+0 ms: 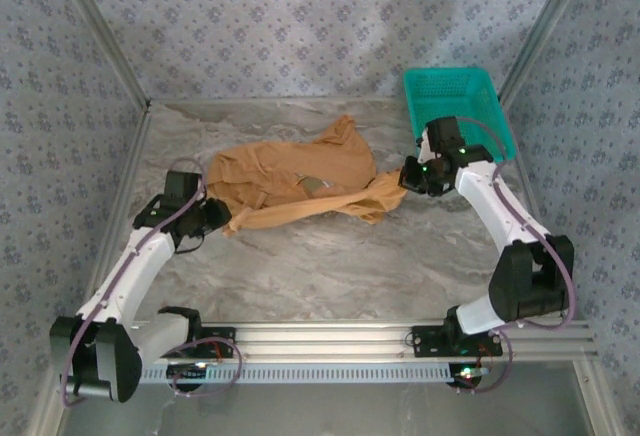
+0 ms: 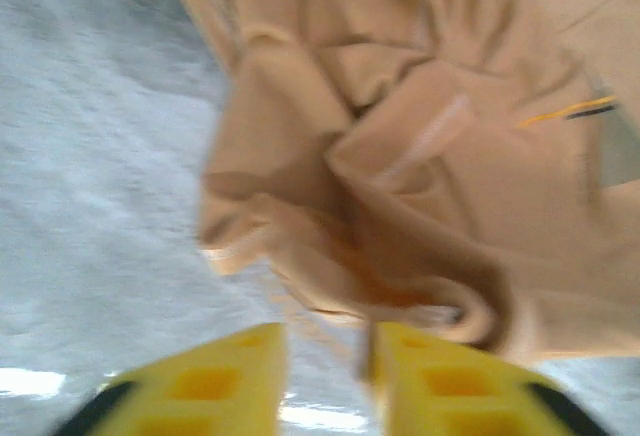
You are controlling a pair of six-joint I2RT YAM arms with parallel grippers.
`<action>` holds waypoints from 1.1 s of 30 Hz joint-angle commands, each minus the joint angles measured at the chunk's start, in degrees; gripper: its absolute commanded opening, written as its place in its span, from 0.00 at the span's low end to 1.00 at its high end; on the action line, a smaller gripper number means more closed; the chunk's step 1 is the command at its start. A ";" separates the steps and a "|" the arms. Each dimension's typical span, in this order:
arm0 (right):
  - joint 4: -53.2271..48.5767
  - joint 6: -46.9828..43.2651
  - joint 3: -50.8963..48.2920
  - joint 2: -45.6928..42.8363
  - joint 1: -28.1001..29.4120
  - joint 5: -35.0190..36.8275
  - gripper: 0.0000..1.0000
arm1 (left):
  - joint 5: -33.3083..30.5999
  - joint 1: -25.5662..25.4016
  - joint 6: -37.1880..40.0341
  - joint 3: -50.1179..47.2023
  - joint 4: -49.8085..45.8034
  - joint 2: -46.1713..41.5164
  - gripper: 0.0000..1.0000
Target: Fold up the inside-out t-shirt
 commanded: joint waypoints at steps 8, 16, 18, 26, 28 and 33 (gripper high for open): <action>-0.79 -2.45 1.22 4.48 0.84 0.70 0.00 | -3.49 -20.82 14.93 10.31 -7.53 8.77 0.50; -1.69 -3.11 2.02 6.23 0.90 0.45 0.00 | -8.84 -35.17 12.98 21.98 -15.20 29.60 0.49; -1.79 -3.09 1.77 6.21 0.87 0.36 0.00 | -11.06 -35.41 7.83 24.73 -17.47 33.54 0.50; -1.83 -2.96 1.71 6.28 0.63 -0.26 0.00 | -16.24 -36.28 0.74 28.19 -21.29 40.78 0.51; -1.89 -3.06 1.93 6.39 0.41 -0.43 0.00 | -17.28 -35.84 0.92 27.80 -21.86 41.98 0.51; -1.38 -3.05 1.88 6.37 -0.25 -0.90 0.00 | -18.92 -34.06 1.13 26.05 -21.94 44.32 0.49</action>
